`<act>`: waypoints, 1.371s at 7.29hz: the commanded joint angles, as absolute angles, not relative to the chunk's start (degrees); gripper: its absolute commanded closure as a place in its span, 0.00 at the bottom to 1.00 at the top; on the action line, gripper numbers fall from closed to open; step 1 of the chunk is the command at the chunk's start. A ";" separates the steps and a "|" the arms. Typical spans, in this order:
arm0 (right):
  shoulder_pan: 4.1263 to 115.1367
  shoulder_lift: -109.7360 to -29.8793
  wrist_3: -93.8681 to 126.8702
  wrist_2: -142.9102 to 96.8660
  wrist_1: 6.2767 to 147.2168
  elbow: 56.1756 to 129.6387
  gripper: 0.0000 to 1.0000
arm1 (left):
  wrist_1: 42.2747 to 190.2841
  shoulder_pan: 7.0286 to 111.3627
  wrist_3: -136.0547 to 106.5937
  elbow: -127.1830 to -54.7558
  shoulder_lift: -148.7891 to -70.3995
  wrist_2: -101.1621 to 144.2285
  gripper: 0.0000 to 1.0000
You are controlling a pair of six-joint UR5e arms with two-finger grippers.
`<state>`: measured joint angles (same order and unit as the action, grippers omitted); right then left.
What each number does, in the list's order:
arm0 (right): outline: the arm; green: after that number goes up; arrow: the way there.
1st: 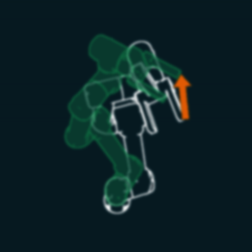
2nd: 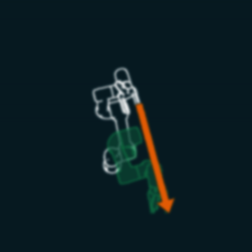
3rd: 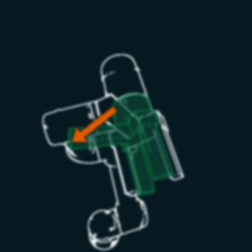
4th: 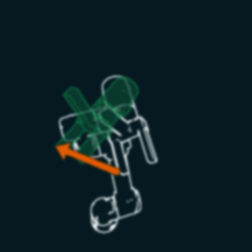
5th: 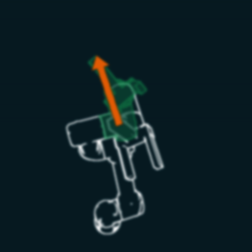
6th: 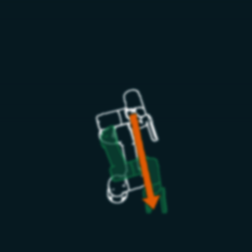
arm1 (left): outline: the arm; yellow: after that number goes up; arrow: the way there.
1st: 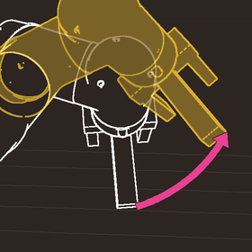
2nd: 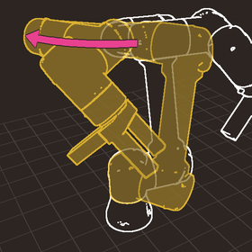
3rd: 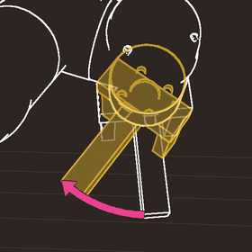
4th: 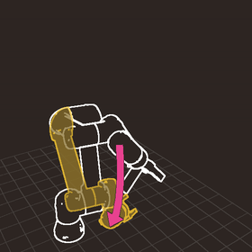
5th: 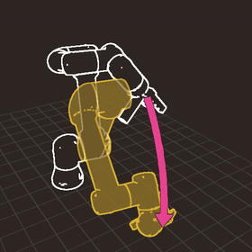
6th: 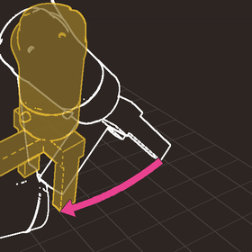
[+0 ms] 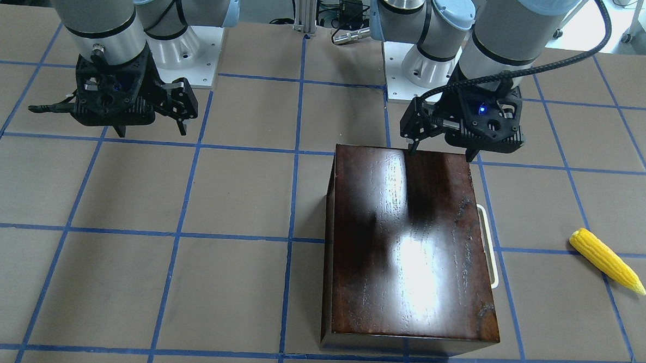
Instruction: Open drawer and put corn inside
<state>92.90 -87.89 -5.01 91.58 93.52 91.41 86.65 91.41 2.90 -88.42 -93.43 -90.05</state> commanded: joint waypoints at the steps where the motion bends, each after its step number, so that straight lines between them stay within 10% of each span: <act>1: 92.90 -87.89 -5.01 91.58 93.52 91.41 0.00 | 86.66 91.41 2.90 -88.59 -93.17 -90.00 0.00; 10: 92.90 -87.89 -5.01 91.58 93.52 91.41 0.00 | 85.87 91.14 2.99 -89.21 -93.42 -90.09 0.00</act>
<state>92.89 -87.89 -5.01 91.58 93.52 91.41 86.03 91.20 2.99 -89.18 -93.19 -90.08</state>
